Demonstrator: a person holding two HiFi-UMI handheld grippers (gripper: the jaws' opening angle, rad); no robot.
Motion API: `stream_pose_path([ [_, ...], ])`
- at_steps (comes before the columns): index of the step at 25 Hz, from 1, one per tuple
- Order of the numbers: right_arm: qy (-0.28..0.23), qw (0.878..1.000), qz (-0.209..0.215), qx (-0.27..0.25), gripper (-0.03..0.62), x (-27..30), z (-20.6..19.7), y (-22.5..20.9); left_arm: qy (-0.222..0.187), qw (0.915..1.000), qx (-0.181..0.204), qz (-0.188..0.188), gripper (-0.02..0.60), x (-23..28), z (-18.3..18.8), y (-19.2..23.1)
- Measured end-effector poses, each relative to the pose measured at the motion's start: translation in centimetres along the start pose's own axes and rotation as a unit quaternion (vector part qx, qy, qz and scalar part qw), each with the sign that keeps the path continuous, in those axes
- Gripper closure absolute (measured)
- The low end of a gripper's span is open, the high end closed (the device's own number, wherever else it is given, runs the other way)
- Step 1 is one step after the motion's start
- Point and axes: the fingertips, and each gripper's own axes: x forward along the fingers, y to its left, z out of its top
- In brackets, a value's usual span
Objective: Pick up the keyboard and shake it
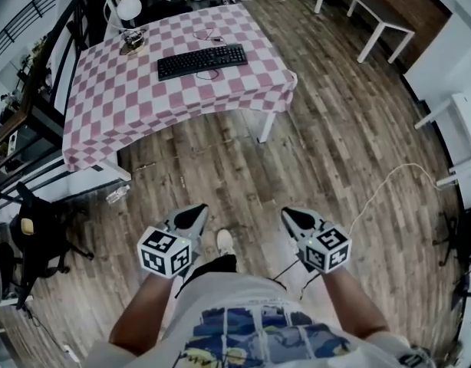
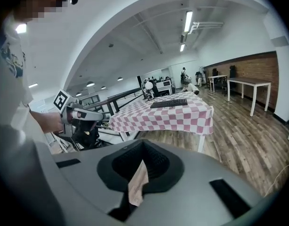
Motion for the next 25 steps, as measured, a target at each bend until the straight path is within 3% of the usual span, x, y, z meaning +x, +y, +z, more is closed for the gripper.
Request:
stream_pose_path([
  [3, 0.001, 1.0, -0.005, 0.001, 0.594, 4.2, 2.6, -2.6, -0.004, 1.0, 0.006, -0.005, 0.578, 2.9, 2.7, 4.1],
  [5, -0.002, 1.0, -0.007, 0.0, 0.544, 6.6, 4.4, -4.1, -0.006, 0.9999, 0.009, -0.009, 0.577, 4.9, 4.6, 6.5],
  [9, 0.009, 1.0, -0.005, -0.006, 0.52, 10.7, 9.0, -6.1, -0.01, 0.9999, 0.008, -0.011, 0.575, 7.5, 9.3, 10.3],
  [13, 0.012, 1.0, -0.001, -0.009, 0.504, 14.8, 12.6, -9.5, -0.012, 0.9999, -0.009, -0.001, 0.526, 10.3, 11.8, 14.2],
  [15, 0.014, 1.0, 0.005, -0.016, 0.478, 16.8, 14.1, -11.7, -0.014, 0.9996, -0.021, 0.009, 0.514, 11.9, 12.6, 16.2],
  [25, 0.055, 0.994, 0.081, -0.039, 0.471, 29.3, 23.9, -24.9, 0.001, 0.992, -0.074, 0.102, 0.483, 21.6, 19.5, 26.7],
])
